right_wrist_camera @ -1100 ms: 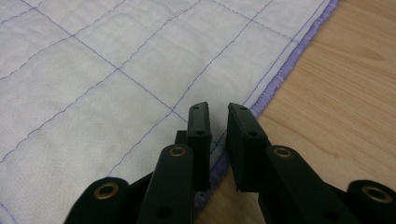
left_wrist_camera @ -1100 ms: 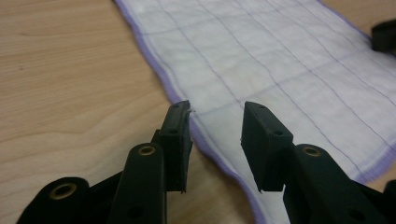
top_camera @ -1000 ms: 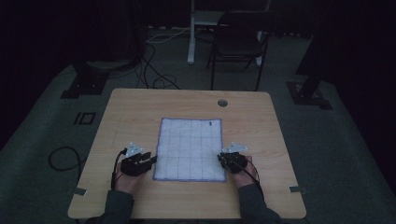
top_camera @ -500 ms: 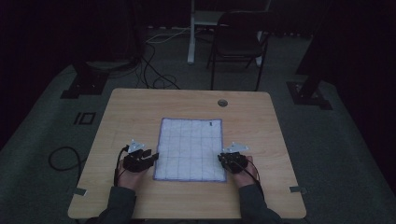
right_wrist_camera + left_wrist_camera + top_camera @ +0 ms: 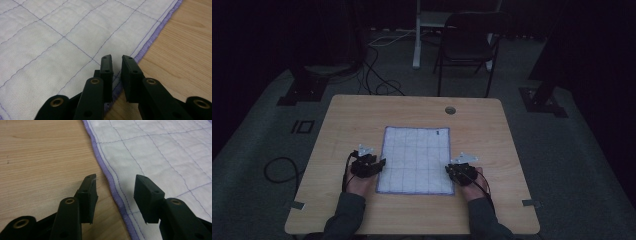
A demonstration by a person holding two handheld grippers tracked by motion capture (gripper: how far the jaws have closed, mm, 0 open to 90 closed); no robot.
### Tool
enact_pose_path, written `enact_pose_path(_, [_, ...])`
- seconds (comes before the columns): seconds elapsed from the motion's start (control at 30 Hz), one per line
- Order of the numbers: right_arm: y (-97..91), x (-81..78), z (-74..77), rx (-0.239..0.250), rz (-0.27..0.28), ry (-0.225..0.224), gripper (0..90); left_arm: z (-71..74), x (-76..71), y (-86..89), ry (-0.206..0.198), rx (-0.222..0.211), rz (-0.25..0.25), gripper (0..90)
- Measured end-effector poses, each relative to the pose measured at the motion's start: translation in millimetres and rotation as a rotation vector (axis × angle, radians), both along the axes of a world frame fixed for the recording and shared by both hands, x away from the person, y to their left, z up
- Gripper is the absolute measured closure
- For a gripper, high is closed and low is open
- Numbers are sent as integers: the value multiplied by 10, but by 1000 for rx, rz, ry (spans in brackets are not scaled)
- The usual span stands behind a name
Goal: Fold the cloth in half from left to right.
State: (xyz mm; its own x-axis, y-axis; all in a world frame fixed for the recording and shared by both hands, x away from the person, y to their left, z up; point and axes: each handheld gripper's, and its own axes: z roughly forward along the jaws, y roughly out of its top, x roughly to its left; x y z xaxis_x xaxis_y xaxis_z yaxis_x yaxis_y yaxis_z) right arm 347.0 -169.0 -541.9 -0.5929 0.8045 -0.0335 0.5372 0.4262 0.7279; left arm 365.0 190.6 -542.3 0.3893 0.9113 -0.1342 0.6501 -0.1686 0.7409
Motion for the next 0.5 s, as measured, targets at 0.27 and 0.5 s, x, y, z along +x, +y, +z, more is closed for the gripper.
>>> enact_pose_path(0.27, [-4,-11,-2,0,0,-2,803,-11,19,-110,-9,0,-22,507])
enact_pose_path(0.5, [-3,-20,-4,1,-2,-4,803,-11,43,-230,-19,33,-18,589])
